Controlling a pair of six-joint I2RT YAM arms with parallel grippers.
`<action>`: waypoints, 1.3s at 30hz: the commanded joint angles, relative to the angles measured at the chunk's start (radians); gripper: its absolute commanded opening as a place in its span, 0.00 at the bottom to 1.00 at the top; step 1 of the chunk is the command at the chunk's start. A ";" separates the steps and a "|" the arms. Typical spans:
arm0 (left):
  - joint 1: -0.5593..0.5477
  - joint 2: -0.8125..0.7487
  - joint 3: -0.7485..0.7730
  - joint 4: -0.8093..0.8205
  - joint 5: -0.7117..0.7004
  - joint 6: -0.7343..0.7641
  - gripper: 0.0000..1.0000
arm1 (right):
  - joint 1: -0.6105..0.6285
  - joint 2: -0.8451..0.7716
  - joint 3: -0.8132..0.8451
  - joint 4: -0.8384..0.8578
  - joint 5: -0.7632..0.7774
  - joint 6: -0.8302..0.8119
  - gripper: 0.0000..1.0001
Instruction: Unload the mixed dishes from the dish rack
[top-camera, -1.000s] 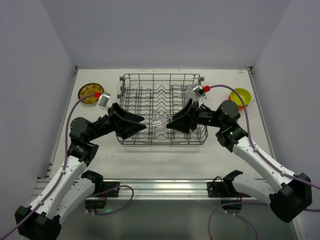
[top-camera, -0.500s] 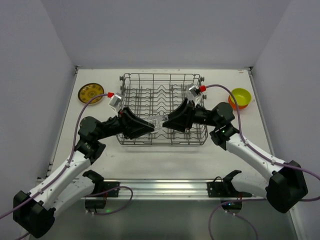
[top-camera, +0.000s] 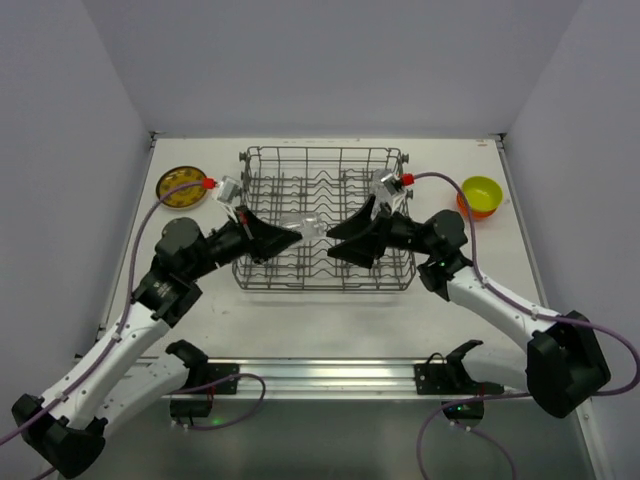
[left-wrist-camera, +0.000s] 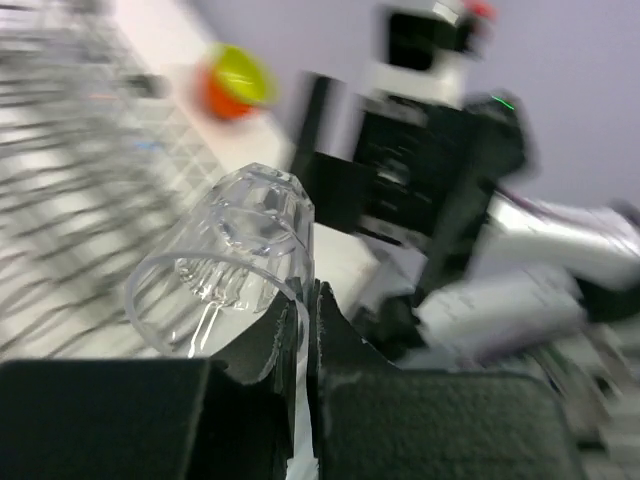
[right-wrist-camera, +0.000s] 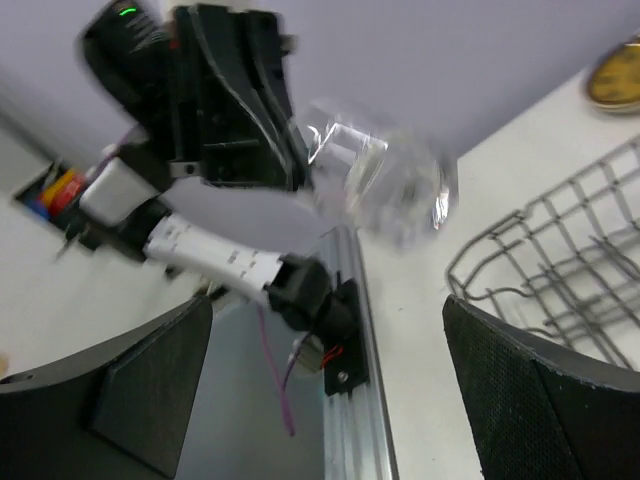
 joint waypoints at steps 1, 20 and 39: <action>0.010 0.036 0.264 -0.637 -0.700 0.236 0.00 | -0.047 -0.114 0.008 -0.334 0.219 -0.163 0.99; 0.594 0.824 0.616 -0.856 -0.665 0.401 0.00 | -0.048 -0.324 0.169 -1.298 0.880 -0.492 0.99; 0.614 1.099 0.743 -0.905 -0.618 0.462 0.00 | -0.048 -0.280 0.163 -1.317 0.869 -0.509 0.99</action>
